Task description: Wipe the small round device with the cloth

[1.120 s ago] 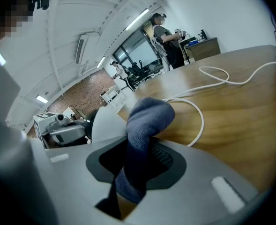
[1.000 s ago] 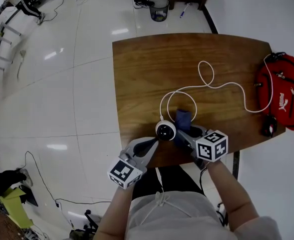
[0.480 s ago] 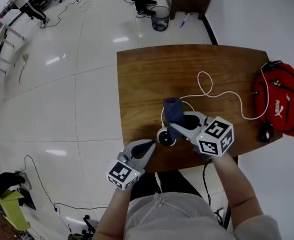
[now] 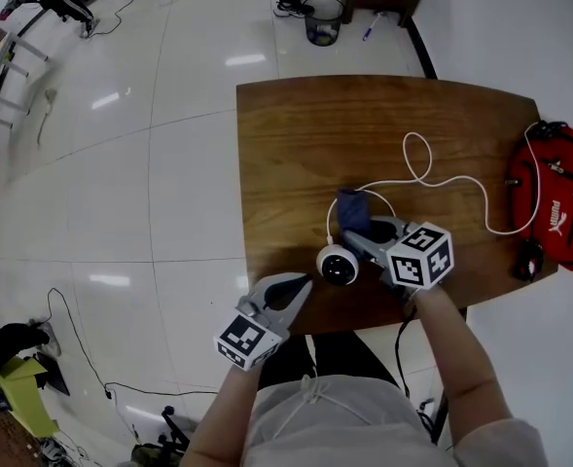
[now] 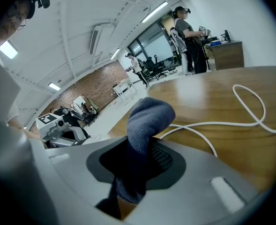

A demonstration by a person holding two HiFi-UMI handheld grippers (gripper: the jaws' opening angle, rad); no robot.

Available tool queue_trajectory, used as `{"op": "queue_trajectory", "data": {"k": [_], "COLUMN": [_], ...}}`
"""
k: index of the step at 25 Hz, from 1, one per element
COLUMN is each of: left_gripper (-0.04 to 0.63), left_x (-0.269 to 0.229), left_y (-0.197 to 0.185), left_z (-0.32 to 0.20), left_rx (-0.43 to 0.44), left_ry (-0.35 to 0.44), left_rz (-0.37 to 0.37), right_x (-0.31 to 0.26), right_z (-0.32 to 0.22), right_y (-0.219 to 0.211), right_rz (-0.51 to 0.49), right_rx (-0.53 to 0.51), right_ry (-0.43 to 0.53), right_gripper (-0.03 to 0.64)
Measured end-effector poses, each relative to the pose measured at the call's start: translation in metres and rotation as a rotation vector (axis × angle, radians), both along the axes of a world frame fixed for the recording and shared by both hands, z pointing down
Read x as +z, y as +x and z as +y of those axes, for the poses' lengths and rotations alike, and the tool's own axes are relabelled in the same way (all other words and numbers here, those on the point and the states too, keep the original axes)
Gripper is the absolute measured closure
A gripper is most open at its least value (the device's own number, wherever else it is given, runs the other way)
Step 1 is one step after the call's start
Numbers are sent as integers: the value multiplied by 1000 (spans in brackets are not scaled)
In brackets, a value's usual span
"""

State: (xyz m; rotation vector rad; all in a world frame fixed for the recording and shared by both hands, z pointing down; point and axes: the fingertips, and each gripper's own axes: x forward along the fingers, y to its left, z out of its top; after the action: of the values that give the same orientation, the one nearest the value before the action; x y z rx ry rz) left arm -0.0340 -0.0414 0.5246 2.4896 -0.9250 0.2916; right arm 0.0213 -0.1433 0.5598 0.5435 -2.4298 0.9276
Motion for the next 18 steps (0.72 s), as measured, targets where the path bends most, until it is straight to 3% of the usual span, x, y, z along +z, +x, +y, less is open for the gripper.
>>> {"op": "queue_trajectory", "data": {"k": [7, 10, 14, 18], "left_gripper": [589, 589, 589, 589], "left_x": [11, 0, -8, -18], "left_y": [-6, -10, -15, -15], "left_z": [-7, -12, -17, -20], "left_rx": [7, -1, -16, -4], "left_ry": [-28, -16, 9, 40], "left_rz": [3, 10, 9, -7], "right_x": [26, 6, -58, -94], "right_z": [0, -3, -11, -2], "right_y": [6, 3, -14, -43], "right_rz": [55, 51, -37, -23], "right_rx": [2, -12, -124, -305], "right_ry": [-22, -7, 70, 126], "right_gripper": [506, 506, 506, 506]}}
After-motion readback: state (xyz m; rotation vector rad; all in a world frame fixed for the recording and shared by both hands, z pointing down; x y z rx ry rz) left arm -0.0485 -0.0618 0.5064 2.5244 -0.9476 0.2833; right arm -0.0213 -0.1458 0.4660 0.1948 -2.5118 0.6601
